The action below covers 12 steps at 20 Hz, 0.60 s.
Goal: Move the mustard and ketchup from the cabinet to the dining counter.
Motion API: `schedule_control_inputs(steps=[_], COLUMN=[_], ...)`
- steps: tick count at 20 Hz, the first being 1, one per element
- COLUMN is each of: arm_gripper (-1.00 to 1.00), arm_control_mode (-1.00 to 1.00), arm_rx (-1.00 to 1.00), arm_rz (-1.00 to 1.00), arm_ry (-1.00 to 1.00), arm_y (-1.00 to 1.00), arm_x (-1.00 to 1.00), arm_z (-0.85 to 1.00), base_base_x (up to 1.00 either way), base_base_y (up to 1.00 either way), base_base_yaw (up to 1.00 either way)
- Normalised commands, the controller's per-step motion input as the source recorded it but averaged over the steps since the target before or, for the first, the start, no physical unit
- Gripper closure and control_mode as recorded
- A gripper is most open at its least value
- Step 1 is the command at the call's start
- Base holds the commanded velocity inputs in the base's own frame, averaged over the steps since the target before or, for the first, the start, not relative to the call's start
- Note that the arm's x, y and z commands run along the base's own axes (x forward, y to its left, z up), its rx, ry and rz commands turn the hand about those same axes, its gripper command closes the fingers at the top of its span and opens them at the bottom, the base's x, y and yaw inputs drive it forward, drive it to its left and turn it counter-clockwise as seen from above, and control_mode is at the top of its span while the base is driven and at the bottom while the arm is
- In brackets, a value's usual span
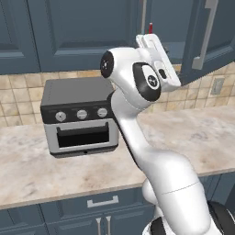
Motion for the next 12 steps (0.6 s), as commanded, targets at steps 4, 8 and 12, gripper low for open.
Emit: schedule_control_inputs(steps=[4,8,12], arm_gripper=[-1.00,-1.00,-1.00], arm_control_mode=[-1.00,-1.00,-1.00], arm_rx=[0.11,0.06,0.02], arm_rz=[0.27,0.29,0.13], arm_ry=[-0.02,-0.09,-0.13], arm_y=[-0.20,-0.24,-0.24], arm_x=[0.25,0.02,0.06], arm_z=[0.00,0.00,-0.10], base_base_x=[0.00,0.00,0.00], base_base_y=[0.00,0.00,0.00], base_base_yaw=[0.00,0.00,0.00])
